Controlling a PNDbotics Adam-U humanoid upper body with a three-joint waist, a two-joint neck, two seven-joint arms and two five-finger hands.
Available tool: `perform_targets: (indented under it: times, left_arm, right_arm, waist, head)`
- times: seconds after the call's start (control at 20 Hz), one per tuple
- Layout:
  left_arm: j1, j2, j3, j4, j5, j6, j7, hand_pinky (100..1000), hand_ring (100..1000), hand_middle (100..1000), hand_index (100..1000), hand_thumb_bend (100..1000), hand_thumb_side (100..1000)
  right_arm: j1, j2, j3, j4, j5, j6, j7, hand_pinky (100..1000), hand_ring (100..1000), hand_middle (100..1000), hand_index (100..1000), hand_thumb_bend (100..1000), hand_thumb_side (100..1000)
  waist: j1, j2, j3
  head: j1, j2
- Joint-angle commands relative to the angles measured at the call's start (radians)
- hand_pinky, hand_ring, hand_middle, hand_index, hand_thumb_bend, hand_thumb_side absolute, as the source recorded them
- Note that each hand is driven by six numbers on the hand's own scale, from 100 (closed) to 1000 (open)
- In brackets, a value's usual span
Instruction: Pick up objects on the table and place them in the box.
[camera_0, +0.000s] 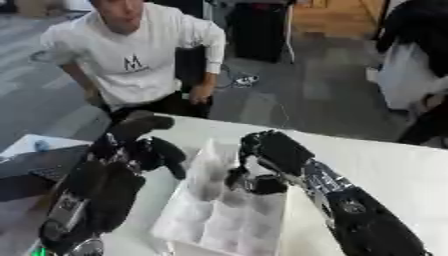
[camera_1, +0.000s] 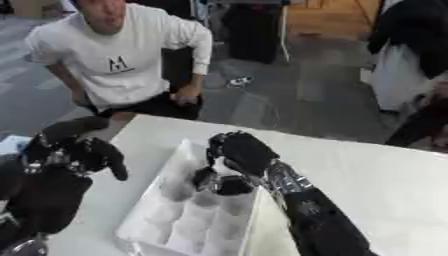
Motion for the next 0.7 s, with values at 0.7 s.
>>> perform_targets:
  times: [0.7]
  left_arm:
    - [-0.015,0.042,-0.003,-0.021,0.002,0.008,-0.009,557,650,835,875,270,706]
  right_arm:
    - [-0.139,-0.072,-0.005,-0.042,0.495,0.085,0.059,1000,929,915,823,651,863]
  waist:
    - [-0.022,-0.02,-0.003]
  head:
    - [-0.027,-0.003]
